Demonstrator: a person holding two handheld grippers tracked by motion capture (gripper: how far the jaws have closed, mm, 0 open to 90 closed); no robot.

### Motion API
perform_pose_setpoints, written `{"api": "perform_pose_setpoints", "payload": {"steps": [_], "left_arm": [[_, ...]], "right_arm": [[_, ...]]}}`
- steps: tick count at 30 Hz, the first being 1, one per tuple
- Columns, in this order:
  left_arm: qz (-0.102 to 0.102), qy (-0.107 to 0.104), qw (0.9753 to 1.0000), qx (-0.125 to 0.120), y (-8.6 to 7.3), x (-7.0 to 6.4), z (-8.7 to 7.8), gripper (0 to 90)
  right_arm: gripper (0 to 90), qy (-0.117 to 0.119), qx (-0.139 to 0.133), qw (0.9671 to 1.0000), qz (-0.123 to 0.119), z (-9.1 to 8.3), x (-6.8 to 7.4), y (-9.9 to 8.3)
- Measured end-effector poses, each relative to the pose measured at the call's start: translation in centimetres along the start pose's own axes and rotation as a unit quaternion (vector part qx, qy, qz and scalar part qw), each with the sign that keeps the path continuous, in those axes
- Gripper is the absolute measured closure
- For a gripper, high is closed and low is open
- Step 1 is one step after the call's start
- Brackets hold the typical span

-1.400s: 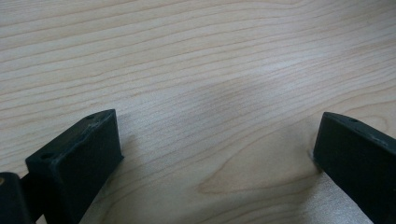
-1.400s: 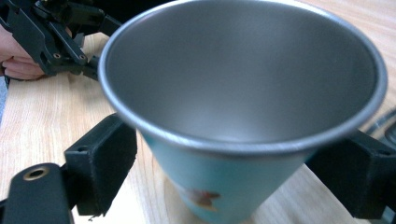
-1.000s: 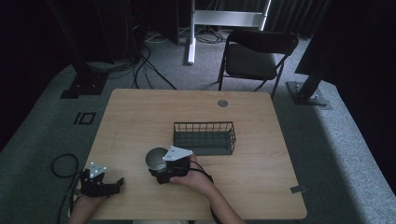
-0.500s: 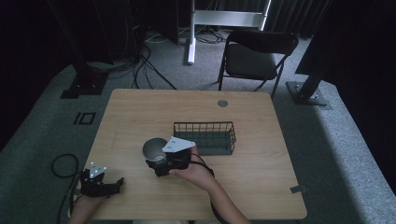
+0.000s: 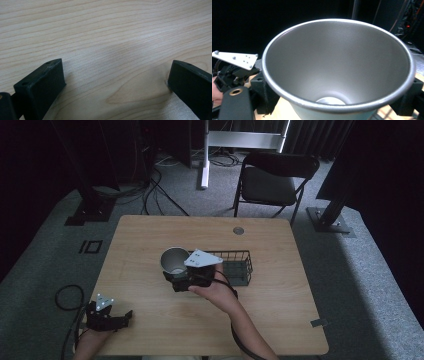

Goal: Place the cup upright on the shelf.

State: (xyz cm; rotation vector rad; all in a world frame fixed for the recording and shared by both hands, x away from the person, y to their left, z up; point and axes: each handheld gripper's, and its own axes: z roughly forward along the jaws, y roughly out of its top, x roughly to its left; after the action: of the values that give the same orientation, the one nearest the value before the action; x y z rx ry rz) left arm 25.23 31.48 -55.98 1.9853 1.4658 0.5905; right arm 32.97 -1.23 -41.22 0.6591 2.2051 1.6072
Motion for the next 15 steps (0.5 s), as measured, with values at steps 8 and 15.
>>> {"api": "perform_pose_setpoints", "payload": {"steps": [8,15], "left_arm": [[0.0,0.0,1.0,-0.001,0.0,0.0,0.0,1.4],[0.0,0.0,1.0,-0.001,0.0,0.0,0.0,1.4]], "right_arm": [[14.0,-0.043,-0.02,0.9987,0.018,-2.0,-3.0,1.0],[14.0,-0.082,-0.027,0.9959,0.029,-3.9,-5.3,0.9]]}}
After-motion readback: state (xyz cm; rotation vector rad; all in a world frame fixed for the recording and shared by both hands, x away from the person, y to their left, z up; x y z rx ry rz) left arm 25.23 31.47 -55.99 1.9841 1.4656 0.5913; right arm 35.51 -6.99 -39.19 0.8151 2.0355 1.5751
